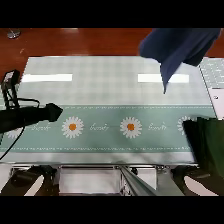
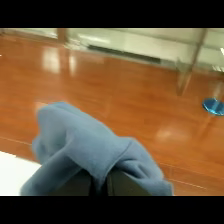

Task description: Fold the shirts.

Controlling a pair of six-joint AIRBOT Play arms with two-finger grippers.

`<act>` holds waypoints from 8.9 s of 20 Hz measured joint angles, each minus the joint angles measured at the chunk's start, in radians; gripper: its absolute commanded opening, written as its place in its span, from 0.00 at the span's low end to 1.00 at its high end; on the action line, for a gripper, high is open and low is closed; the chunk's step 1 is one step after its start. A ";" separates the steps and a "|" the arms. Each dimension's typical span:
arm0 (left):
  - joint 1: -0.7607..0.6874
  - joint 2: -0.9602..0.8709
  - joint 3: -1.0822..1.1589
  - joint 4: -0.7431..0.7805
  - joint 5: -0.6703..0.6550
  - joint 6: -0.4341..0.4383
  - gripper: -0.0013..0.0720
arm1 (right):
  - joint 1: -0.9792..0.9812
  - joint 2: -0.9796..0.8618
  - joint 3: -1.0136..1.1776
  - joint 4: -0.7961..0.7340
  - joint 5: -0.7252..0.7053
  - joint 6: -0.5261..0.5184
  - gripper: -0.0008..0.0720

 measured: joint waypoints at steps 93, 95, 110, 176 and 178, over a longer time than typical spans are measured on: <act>0.158 -0.060 0.340 -0.517 -0.137 0.426 0.05 | 0.050 0.258 -0.248 0.104 0.412 0.090 0.05; 0.141 -0.114 0.256 -0.530 -0.061 0.441 0.05 | 0.050 0.178 -0.285 0.062 0.370 0.087 0.04; 0.018 -0.760 0.376 -0.589 0.302 0.472 0.97 | -0.225 -0.444 -0.268 0.464 0.110 0.142 0.86; 0.566 -0.106 0.986 -0.317 -0.011 0.435 0.04 | -0.254 0.378 -0.038 0.305 0.306 0.049 0.05; 0.537 -0.044 0.990 -0.212 -0.047 0.411 0.04 | -0.254 0.439 -0.034 0.248 0.373 0.066 0.05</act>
